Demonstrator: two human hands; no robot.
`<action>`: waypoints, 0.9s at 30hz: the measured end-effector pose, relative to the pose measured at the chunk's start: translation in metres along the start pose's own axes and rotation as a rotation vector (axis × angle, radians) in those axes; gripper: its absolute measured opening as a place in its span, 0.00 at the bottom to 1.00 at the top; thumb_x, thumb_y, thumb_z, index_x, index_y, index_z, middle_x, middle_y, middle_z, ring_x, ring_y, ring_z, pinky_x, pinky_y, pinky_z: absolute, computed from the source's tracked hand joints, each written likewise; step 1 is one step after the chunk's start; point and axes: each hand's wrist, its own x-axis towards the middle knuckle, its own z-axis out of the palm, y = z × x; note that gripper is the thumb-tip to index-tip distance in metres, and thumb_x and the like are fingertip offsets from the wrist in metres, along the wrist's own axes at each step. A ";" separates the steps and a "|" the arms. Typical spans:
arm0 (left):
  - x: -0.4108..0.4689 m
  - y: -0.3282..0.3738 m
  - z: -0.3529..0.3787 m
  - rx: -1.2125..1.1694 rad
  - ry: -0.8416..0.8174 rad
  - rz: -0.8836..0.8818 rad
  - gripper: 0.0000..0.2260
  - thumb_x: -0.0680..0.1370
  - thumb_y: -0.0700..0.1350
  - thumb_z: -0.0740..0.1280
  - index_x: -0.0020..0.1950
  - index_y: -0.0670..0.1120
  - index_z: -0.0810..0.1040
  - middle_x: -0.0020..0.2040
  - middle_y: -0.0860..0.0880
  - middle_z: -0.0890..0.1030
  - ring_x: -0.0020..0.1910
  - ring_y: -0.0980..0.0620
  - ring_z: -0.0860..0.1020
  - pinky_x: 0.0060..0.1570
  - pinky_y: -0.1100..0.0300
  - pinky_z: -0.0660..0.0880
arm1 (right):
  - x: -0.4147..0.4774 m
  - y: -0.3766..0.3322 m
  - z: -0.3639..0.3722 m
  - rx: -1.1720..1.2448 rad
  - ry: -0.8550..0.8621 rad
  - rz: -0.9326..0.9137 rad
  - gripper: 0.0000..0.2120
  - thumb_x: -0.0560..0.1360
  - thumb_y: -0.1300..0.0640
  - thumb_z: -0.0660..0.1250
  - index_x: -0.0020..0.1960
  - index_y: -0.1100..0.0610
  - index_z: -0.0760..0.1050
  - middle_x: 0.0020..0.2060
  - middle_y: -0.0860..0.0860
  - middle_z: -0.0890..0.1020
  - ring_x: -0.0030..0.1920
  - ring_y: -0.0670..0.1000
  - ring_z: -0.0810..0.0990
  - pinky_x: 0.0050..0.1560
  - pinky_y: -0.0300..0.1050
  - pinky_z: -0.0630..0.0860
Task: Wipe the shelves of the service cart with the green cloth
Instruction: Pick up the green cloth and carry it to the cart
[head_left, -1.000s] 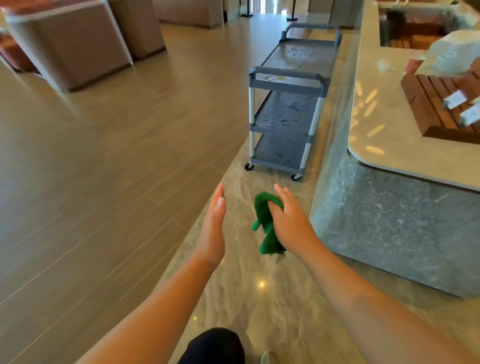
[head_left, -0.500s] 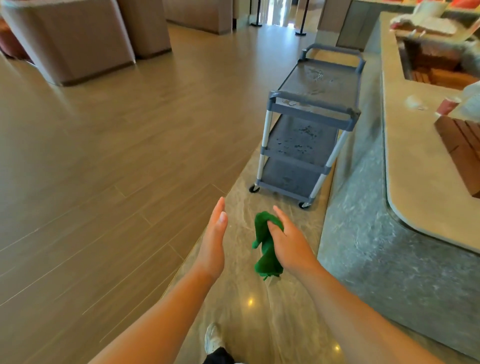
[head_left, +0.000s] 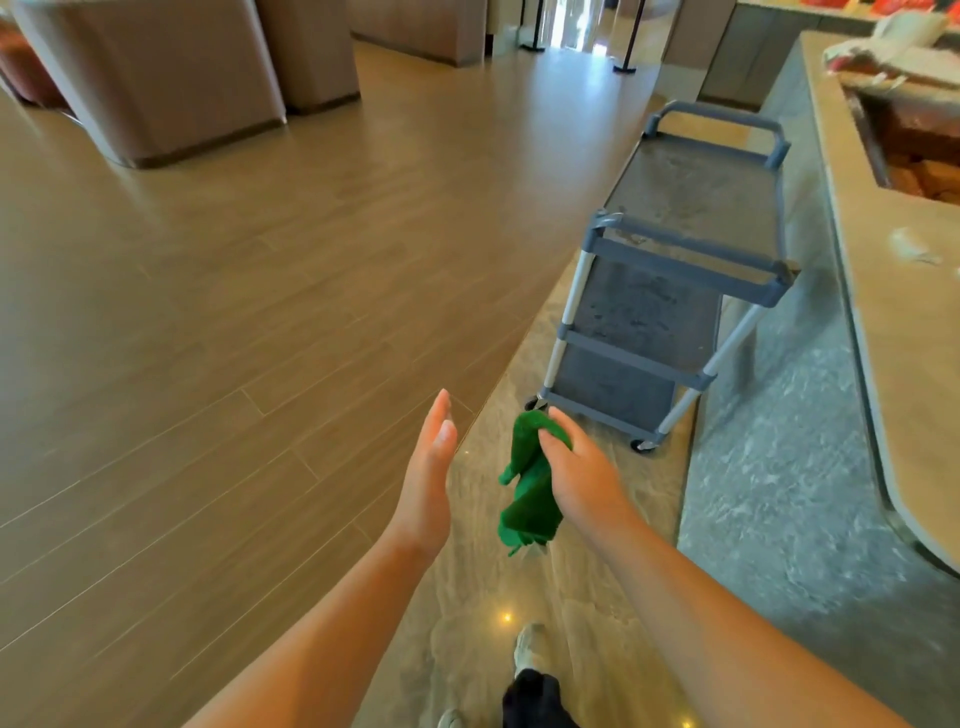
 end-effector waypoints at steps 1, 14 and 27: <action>0.007 0.001 -0.003 0.001 0.007 -0.005 0.48 0.65 0.80 0.58 0.80 0.58 0.56 0.79 0.60 0.59 0.76 0.63 0.58 0.65 0.69 0.57 | 0.009 -0.004 0.004 -0.005 -0.004 0.000 0.23 0.84 0.49 0.56 0.79 0.45 0.61 0.75 0.46 0.67 0.75 0.51 0.65 0.75 0.57 0.63; 0.173 0.028 -0.005 0.008 0.076 -0.020 0.47 0.64 0.75 0.59 0.80 0.58 0.56 0.80 0.59 0.57 0.77 0.60 0.57 0.69 0.60 0.54 | 0.177 -0.053 0.012 0.066 -0.069 -0.046 0.23 0.84 0.48 0.57 0.78 0.41 0.60 0.77 0.45 0.63 0.77 0.49 0.62 0.76 0.58 0.60; 0.340 0.048 -0.003 0.066 0.071 -0.029 0.47 0.59 0.83 0.60 0.74 0.65 0.57 0.80 0.60 0.57 0.77 0.60 0.56 0.73 0.53 0.52 | 0.338 -0.100 0.011 0.055 -0.125 -0.077 0.24 0.85 0.48 0.54 0.80 0.42 0.55 0.80 0.44 0.56 0.79 0.49 0.56 0.76 0.52 0.55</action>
